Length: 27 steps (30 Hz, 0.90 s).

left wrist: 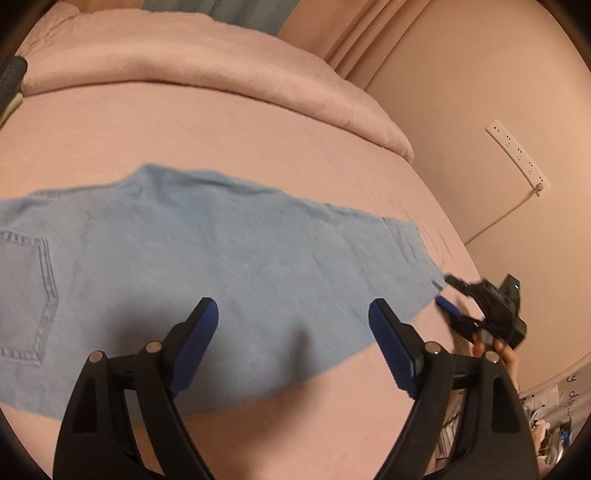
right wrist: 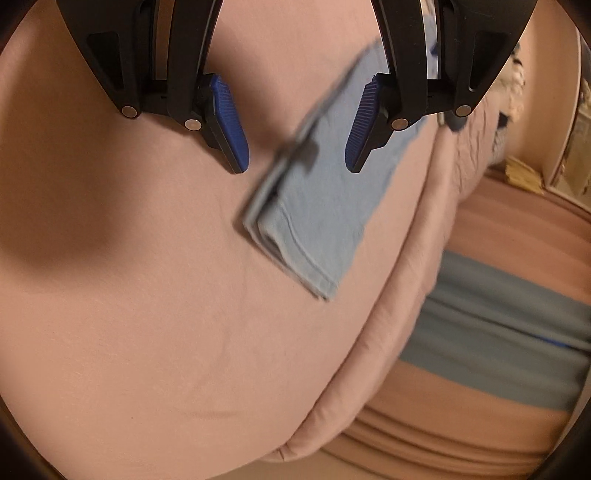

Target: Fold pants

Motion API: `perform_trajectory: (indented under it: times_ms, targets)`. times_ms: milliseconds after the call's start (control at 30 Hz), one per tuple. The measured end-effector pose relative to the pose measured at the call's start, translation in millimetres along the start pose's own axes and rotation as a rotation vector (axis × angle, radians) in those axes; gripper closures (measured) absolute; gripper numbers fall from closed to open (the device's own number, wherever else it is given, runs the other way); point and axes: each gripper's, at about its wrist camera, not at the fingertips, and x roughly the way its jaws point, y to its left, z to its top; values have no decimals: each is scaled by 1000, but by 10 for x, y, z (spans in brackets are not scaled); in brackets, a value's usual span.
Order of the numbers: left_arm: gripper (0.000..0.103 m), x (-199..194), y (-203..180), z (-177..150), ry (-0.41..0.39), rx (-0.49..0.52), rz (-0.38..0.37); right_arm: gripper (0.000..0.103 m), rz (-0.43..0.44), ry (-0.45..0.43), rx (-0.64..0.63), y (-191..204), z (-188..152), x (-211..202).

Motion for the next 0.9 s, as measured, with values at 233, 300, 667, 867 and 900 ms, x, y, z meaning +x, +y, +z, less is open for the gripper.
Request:
perform_trajectory:
  times_ms: [233, 300, 667, 867, 900]
  targets:
    - [19, 225, 99, -68, 73, -99, -20, 86, -19, -66, -14, 12, 80, 52]
    - [19, 250, 125, -82, 86, -135, -51, 88, -23, -90, -41, 103, 80, -32]
    - [14, 274, 94, 123, 65, -272, -231, 89, -88, -182, -732, 1482, -657, -43]
    - [8, 525, -81, 272, 84, -302, -336, 89, -75, -136, -935, 1836, -1271, 257]
    - [8, 563, -87, 287, 94, -317, -353, 89, -71, -122, -961, 1868, -1363, 321]
